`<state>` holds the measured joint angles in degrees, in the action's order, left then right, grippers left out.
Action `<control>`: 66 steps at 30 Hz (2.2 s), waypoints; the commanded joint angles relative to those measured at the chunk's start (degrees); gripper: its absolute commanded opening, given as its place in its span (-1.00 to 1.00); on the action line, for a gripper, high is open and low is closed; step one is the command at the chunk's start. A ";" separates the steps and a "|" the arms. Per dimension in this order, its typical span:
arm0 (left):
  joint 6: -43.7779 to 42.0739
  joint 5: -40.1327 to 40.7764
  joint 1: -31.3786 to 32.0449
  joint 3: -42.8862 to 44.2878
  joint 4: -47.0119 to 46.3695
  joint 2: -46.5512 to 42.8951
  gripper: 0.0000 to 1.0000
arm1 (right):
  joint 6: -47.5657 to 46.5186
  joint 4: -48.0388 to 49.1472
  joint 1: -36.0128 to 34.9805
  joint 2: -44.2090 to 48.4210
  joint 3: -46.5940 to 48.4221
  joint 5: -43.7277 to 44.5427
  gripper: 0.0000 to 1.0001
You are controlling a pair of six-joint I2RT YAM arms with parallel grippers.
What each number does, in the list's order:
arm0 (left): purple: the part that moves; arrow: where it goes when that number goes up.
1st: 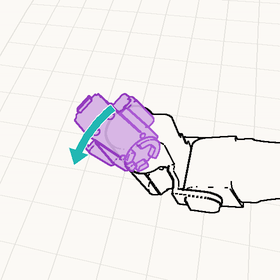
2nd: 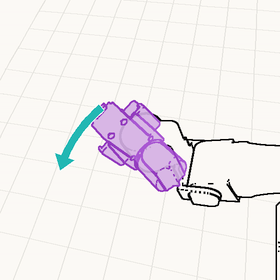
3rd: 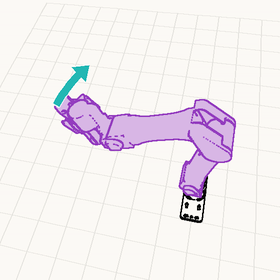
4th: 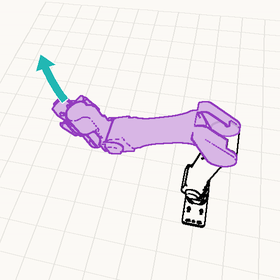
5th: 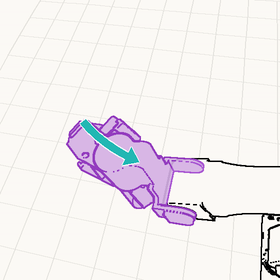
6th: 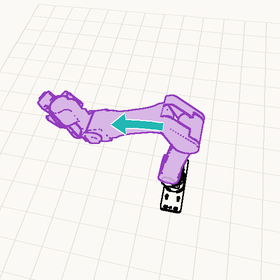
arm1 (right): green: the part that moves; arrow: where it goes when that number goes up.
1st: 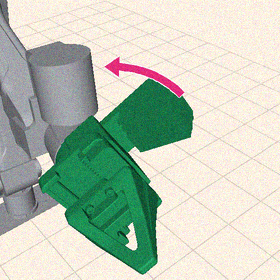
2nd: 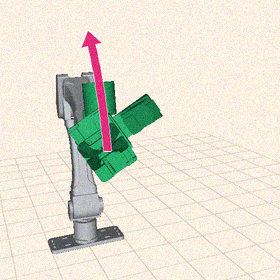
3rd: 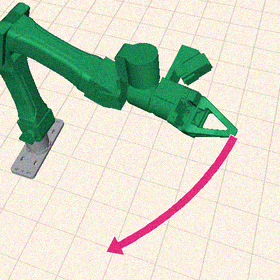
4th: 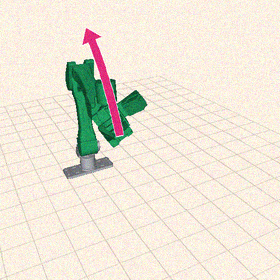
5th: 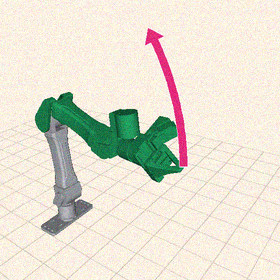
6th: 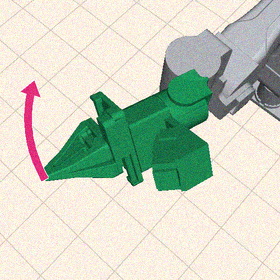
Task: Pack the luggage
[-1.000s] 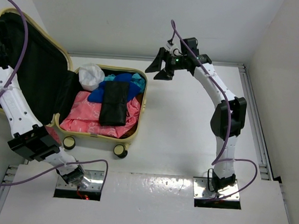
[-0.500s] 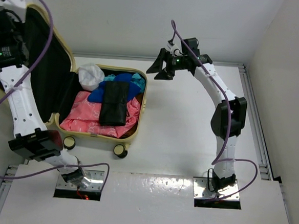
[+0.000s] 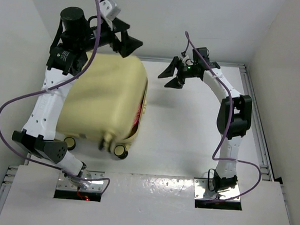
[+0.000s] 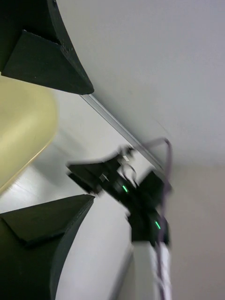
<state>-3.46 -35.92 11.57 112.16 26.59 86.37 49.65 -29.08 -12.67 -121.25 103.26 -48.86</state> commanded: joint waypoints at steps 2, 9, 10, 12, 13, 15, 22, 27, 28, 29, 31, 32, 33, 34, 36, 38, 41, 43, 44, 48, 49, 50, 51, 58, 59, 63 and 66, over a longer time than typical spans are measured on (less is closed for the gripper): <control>19.80 -5.41 1.79 8.03 -17.27 1.16 0.88 | -1.92 -1.15 -0.08 2.69 -0.43 -0.37 0.39; 17.64 28.86 -11.73 10.12 -10.70 -2.95 0.70 | -12.71 -9.05 0.36 5.59 -3.86 7.72 0.39; 12.83 35.16 -12.62 8.62 -8.16 -4.96 0.65 | -15.34 -11.33 0.19 5.76 -4.47 10.77 0.36; 8.67 49.02 -15.94 6.50 -4.29 -5.51 0.60 | -20.80 -15.03 -0.16 6.38 -4.65 11.42 0.23; 7.08 51.89 -17.45 5.97 1.13 -5.51 0.56 | -24.74 -17.30 -1.12 6.64 -4.21 11.68 0.19; 4.70 55.16 -23.05 3.09 6.43 -4.20 0.49 | -31.34 -21.27 -2.44 7.16 -4.12 11.42 0.06; 1.63 36.41 -41.08 -19.05 14.80 -7.62 0.11 | -45.24 -20.67 -12.11 11.04 -10.09 14.67 -0.24; -10.97 18.84 -45.32 -26.44 27.10 -3.49 -0.11 | -49.20 -25.06 -13.88 9.72 -10.35 15.64 -0.85; -14.52 12.61 -45.32 -29.16 30.24 -3.49 -0.26 | -49.21 -25.49 -14.22 10.41 -11.06 15.64 -0.99; -17.08 10.19 -45.32 -31.45 31.76 -4.44 -0.30 | -49.21 -25.50 -14.66 10.86 -11.76 15.73 -0.99; -28.19 7.18 -45.32 -36.63 35.19 -5.24 -0.35 | -49.03 -23.93 -15.02 14.09 -17.03 15.73 -0.99; -29.66 7.18 -45.32 -38.66 35.20 -5.24 -0.38 | -48.34 -21.92 -15.37 15.16 -18.61 15.73 -0.99; -33.50 5.70 -45.32 -39.55 38.94 -5.24 -0.43 | -47.81 -20.42 -16.07 16.04 -23.32 15.73 -0.99; -38.15 4.73 -46.19 -40.52 40.20 -3.77 -0.50 | -47.63 -19.27 -16.94 18.48 -24.76 15.81 -0.99; -43.88 0.08 -46.38 -43.25 45.97 -2.35 -0.52 | -46.58 -18.03 -18.26 19.82 -27.92 15.73 -0.99; -46.27 -4.82 -44.63 -45.61 46.97 -0.86 -0.59 | -44.12 -16.45 -18.97 19.65 -27.42 14.68 -0.99; -42.64 -7.76 -40.86 -46.15 43.40 -0.32 -0.63 | -40.25 -14.25 -18.80 17.64 -25.31 13.36 -0.96; -40.58 -11.18 -36.99 -46.68 39.70 -0.32 -0.60 | -37.80 -11.63 -17.84 16.93 -21.89 13.18 -0.94; -38.13 -12.14 -35.41 -46.68 38.38 -0.32 -0.60 | -37.87 -11.35 -16.79 15.88 -19.18 12.92 -0.90; -26.00 -17.24 -25.74 -45.02 26.70 2.65 -0.60 | -33.40 -8.27 -12.14 12.62 -10.74 14.14 -0.87; -23.80 -18.30 -24.16 -45.01 22.24 3.45 -0.60 | -32.00 -7.92 -10.29 11.31 -9.32 14.23 -0.85; -19.43 -19.26 -22.49 -44.23 19.93 4.24 -0.60 | -31.11 -7.57 -9.23 10.60 -6.70 14.67 -0.85; -17.13 -19.97 -19.08 -43.18 17.64 5.03 -0.60 | -30.84 -7.13 -8.52 8.77 -5.54 15.28 -0.85; 9.85 -14.11 -11.40 -46.49 -13.80 5.66 -0.55 | -29.34 -8.35 0.17 -2.40 17.31 16.86 -0.83; 12.84 -12.43 -11.40 -47.46 -21.85 4.87 -0.48 | -29.87 -8.97 1.40 -3.45 20.11 18.00 -0.80; 17.61 -4.25 -11.92 -49.31 -30.36 0.39 -0.13 | -34.26 -7.22 5.80 0.20 19.18 24.40 -0.61; 13.77 -1.96 -13.67 -50.02 -28.80 -3.13 0.12 | -37.76 -3.72 10.02 5.83 11.55 29.32 -0.40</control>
<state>6.39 -35.09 -1.83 60.95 10.90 90.39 14.33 -36.91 -3.57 -123.52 117.93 -18.65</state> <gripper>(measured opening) 0.538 0.284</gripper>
